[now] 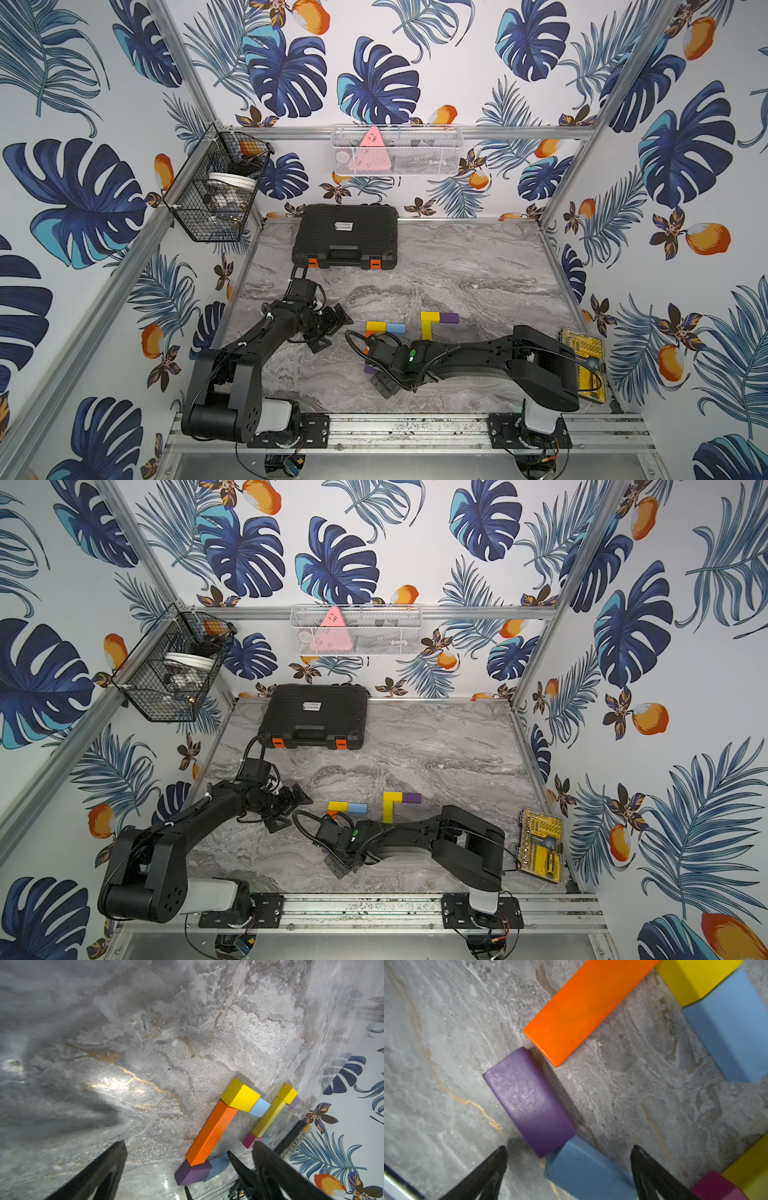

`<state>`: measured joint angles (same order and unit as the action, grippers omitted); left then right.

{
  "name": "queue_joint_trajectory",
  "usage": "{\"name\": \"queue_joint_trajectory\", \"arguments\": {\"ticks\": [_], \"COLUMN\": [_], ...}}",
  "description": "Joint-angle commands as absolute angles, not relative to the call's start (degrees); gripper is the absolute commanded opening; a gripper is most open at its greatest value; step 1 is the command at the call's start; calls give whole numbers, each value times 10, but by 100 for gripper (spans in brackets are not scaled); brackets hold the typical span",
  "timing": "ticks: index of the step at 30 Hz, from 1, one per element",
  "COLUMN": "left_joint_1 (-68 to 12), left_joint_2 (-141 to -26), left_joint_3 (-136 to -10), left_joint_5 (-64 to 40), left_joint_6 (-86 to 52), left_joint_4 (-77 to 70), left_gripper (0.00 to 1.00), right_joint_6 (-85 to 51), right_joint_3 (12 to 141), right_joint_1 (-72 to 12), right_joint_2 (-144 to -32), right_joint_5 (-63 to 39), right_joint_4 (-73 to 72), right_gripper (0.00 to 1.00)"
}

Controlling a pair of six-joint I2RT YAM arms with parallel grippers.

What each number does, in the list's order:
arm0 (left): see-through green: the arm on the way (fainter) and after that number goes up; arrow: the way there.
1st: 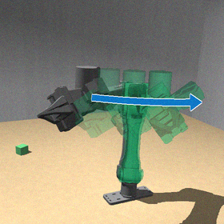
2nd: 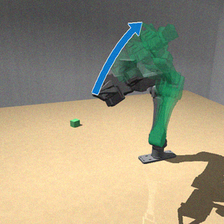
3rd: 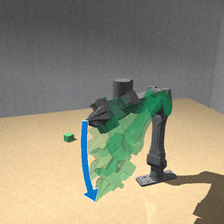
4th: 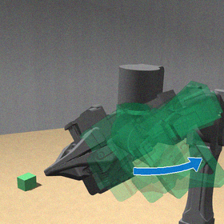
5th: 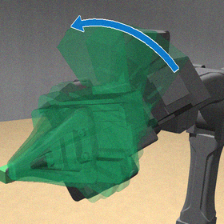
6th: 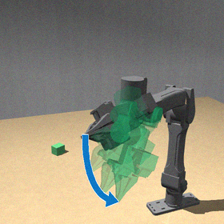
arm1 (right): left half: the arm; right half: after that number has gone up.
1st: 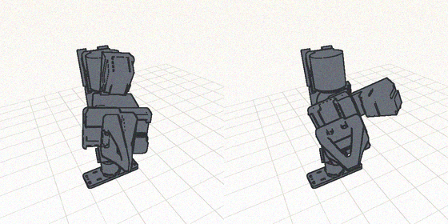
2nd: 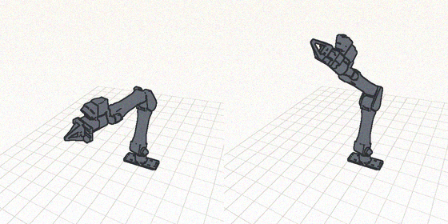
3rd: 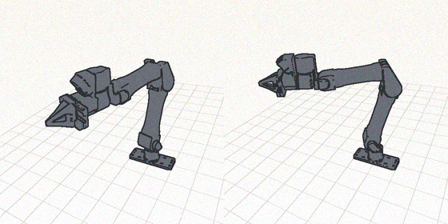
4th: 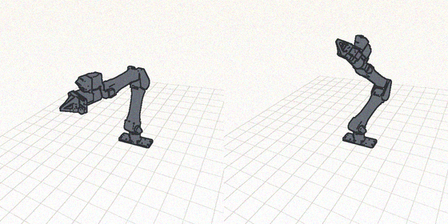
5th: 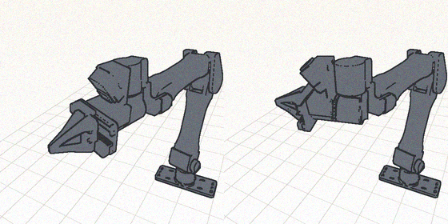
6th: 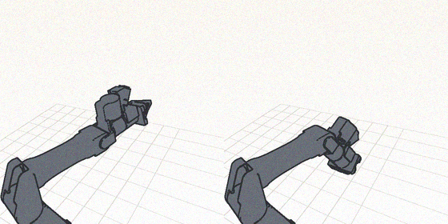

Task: Assemble the letter c with building blocks
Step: Assemble the building block at the center of the board.

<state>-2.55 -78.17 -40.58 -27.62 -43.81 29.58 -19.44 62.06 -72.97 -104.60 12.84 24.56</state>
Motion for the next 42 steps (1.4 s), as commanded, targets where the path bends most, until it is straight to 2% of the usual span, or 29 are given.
{"name": "queue_joint_trajectory", "arguments": {"ticks": [1,42], "left_joint_1": [-25,-26], "left_joint_2": [-779,-781], "left_joint_3": [-409,-412], "left_joint_5": [-279,-282], "left_joint_6": [-447,-454], "left_joint_4": [294,287], "left_gripper": [99,99], "right_joint_6": [-185,-181], "right_joint_3": [628,635], "right_joint_1": [-729,-701], "right_joint_2": [-1053,-1071], "right_joint_5": [145,144], "right_joint_4": [249,240], "right_gripper": [94,93]}}
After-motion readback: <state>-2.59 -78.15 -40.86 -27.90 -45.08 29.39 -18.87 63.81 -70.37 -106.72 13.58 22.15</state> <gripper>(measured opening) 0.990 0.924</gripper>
